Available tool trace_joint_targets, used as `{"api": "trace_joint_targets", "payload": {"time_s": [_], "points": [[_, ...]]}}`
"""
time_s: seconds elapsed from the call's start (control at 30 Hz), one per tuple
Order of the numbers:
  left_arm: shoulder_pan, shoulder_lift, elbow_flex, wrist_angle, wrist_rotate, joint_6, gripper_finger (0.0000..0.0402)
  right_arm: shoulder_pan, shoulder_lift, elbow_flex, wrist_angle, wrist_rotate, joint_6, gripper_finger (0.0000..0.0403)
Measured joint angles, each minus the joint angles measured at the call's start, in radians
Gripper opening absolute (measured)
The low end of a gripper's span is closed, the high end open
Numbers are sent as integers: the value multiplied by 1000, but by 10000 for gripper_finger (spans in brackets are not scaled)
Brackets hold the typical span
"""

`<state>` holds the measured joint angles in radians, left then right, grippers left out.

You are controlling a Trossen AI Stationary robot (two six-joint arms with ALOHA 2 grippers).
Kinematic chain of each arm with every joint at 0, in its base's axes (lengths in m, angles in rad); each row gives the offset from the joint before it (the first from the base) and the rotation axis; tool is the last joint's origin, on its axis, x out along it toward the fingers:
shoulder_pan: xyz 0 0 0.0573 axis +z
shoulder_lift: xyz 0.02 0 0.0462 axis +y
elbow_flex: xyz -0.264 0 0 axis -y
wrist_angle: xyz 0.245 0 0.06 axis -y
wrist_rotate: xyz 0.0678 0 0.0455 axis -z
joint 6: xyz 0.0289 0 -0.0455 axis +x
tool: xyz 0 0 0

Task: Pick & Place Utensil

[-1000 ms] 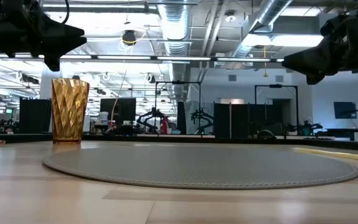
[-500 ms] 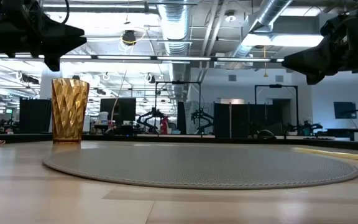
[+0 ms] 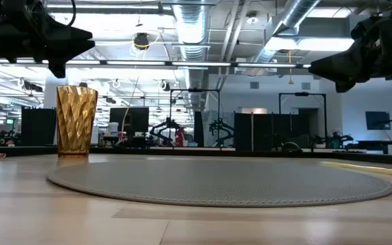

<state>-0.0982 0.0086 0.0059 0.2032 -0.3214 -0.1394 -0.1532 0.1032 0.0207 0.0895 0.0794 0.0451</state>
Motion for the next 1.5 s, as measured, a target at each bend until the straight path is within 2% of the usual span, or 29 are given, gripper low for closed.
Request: {"api": "trace_joint_targets", "payload": {"time_s": [1.5], "points": [[0, 0, 0, 28, 0, -21, 108, 0, 0, 0, 0, 0, 0, 87]]}}
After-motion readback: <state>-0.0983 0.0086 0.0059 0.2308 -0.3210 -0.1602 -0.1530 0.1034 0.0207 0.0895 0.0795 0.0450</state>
